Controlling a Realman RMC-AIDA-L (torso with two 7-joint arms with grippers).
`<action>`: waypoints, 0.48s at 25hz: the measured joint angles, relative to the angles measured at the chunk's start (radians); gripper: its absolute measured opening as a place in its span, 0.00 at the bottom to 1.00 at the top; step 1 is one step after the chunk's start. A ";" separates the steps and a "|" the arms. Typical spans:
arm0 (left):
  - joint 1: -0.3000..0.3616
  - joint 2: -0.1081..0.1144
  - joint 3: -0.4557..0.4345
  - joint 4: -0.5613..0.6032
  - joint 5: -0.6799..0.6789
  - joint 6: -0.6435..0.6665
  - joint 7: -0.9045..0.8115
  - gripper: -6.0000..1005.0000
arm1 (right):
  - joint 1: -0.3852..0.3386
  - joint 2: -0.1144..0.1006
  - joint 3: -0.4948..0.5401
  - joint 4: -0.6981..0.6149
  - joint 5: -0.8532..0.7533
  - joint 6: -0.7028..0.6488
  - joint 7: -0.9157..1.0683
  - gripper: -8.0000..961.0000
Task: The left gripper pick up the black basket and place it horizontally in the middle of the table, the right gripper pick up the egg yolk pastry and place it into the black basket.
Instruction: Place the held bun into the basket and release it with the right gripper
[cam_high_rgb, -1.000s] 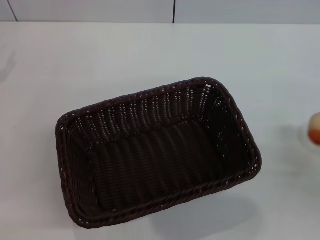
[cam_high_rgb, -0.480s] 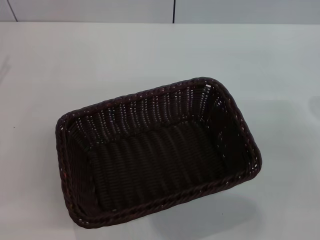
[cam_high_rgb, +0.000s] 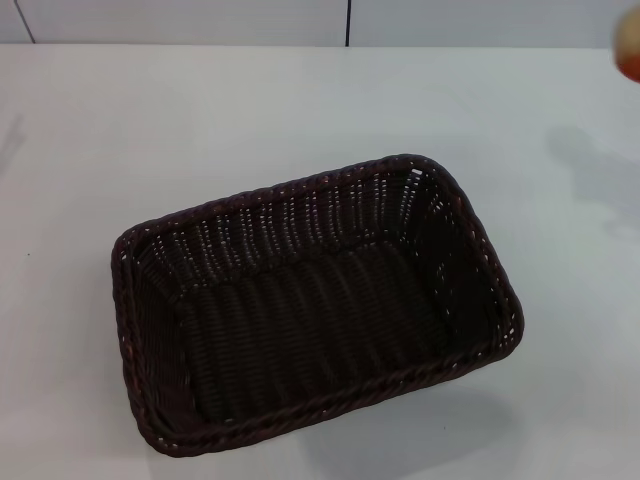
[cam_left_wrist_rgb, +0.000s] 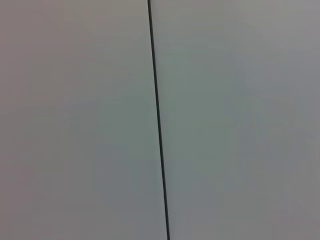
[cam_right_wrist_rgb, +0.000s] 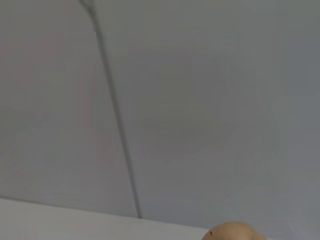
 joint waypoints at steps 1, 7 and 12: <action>0.001 0.001 -0.001 -0.001 -0.001 -0.002 -0.007 0.77 | 0.016 0.000 -0.018 -0.003 -0.012 -0.006 -0.007 0.04; 0.000 0.002 -0.005 -0.002 -0.002 -0.009 -0.020 0.77 | 0.121 0.000 -0.120 -0.070 -0.022 -0.081 -0.059 0.04; -0.001 0.002 -0.008 -0.001 -0.004 -0.010 -0.020 0.77 | 0.210 0.000 -0.227 -0.139 -0.017 -0.163 -0.077 0.04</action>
